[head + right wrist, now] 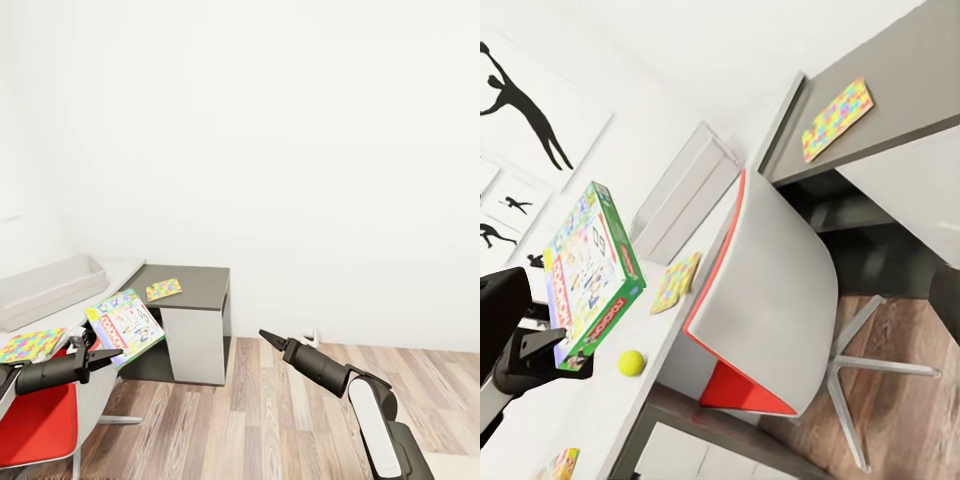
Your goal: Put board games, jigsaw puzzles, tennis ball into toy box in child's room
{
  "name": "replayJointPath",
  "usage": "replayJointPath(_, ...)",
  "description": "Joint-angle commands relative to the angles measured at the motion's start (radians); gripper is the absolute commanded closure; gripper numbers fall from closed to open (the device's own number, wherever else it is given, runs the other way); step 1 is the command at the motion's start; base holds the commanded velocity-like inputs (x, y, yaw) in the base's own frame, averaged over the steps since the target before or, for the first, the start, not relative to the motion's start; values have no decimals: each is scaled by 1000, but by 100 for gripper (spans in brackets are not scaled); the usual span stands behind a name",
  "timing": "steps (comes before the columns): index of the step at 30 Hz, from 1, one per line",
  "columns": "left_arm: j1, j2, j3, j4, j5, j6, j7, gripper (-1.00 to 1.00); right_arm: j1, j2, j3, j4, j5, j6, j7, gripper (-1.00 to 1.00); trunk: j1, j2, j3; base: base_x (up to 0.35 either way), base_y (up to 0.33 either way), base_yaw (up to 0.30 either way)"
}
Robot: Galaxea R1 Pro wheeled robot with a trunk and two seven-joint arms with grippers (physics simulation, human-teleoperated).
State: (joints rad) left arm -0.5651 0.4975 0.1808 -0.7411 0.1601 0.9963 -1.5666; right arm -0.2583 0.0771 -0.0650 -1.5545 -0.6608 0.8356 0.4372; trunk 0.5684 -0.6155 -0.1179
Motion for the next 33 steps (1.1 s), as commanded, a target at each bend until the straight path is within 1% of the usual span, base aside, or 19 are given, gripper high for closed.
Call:
replayJointPath(1, -1, 0, -1, 0, 0, 10, -4, 100, -1, 1, -3, -1, 1, 7, 4, -100, 0, -1, -1, 0, 0, 203)
replayJointPath(10, 1, 2, -1, 0, 4, -1, -4, 100, -1, 2, -2, -2, 3, 8, 2, -100, 0, -1, 1, 14, 0, 266)
replayJointPath(12, 1, 3, 0, 1, 4, -3, -4, 100, -1, 2, 8, -2, 3, 8, 2, -100, 0, -1, 1, 170, 0, 282)
replayJointPath(15, 1, 2, 8, 0, 4, -5, -4, 100, -1, 1, 37, 0, 4, 7, 2, -100, 0, -1, 1, 270, 0, 283)
replayJointPath(18, 1, 2, 20, 0, 4, -5, -4, 100, -1, 1, 47, 0, 4, 6, 1, -100, 0, -1, 1, 308, 0, 283)
replayJointPath(30, 1, 5, 26, -9, 6, -5, -4, 100, 1, 1, 50, -6, 7, 12, -5, -100, 0, -1, 1, 313, 0, 284)
replayJointPath(32, 1, 13, 29, -35, 7, -3, -4, 100, -1, 2, 50, -15, 6, 17, -7, -100, 0, -1, 1, 193, 0, 286)
replayJointPath(33, 1, 22, 30, -59, 8, -1, -4, 100, -4, 2, 50, -18, 5, 19, -8, -100, 0, -1, 1, 134, 0, 286)
